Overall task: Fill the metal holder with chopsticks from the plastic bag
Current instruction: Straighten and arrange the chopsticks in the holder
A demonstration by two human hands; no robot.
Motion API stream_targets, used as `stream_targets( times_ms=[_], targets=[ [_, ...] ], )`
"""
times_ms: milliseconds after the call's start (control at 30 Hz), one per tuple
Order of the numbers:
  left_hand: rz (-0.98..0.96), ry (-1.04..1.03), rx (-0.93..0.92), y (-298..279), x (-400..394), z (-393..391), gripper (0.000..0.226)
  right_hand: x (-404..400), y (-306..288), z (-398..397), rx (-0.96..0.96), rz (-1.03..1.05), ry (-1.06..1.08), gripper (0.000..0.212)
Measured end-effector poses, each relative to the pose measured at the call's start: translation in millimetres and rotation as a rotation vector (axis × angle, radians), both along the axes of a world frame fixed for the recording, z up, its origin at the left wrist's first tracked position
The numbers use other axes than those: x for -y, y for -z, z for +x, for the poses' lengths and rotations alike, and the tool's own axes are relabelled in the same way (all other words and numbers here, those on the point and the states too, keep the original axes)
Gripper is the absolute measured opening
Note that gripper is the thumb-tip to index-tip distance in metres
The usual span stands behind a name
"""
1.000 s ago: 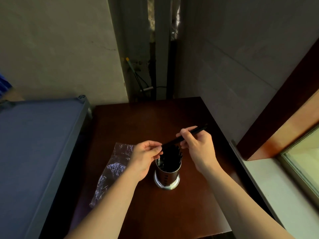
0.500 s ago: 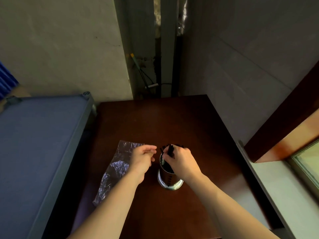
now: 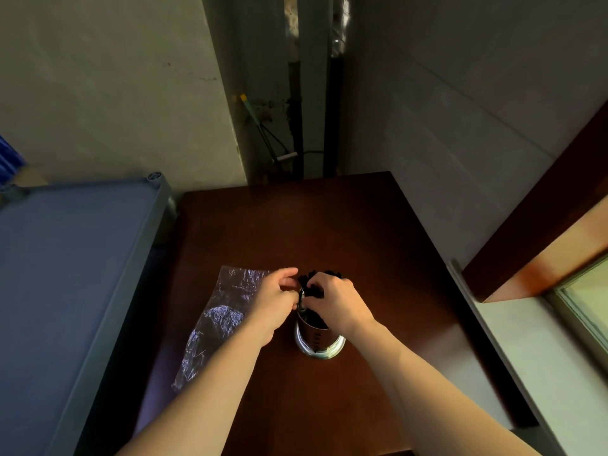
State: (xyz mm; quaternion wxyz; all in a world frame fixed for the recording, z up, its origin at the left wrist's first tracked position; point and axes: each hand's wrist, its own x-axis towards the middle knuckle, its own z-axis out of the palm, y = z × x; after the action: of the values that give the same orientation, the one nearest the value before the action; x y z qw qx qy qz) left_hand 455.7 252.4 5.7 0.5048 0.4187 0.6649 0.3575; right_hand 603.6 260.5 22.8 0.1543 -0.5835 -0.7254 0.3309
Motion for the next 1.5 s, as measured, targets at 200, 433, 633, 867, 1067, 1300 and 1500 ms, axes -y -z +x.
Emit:
stream_targets(
  times_ms=[200,433,633,867,1067,1300,1500],
  targets=[
    [-0.019,0.341,-0.189,-2.7,-5.4,7.8,0.102,-5.4,-24.2,45.5,-0.195,0.202,0.133,0.032],
    [0.096,0.332,-0.408,13.3,-15.3,16.7,0.104,5.9,5.3,79.5,0.011,-0.136,0.006,0.104],
    [0.177,0.266,-0.439,18.6,-21.7,19.7,0.077,-1.7,27.9,59.3,-0.014,-0.071,-0.005,0.099],
    [0.212,0.212,-0.318,13.8,-21.9,20.1,0.039,-26.4,18.6,53.0,-0.087,0.015,-0.008,0.055],
    [0.226,0.253,-0.418,0.8,-28.2,15.9,0.029,-40.9,9.9,51.6,-0.118,-0.032,-0.132,0.023],
    [0.189,0.321,-0.526,-6.0,-36.2,15.4,0.035,-50.2,4.4,53.5,-0.065,-0.025,-0.163,0.026],
    [0.144,0.336,-0.485,-7.0,-30.4,13.1,0.055,-44.1,8.2,59.4,-0.073,0.015,-0.137,0.044]
  ],
)
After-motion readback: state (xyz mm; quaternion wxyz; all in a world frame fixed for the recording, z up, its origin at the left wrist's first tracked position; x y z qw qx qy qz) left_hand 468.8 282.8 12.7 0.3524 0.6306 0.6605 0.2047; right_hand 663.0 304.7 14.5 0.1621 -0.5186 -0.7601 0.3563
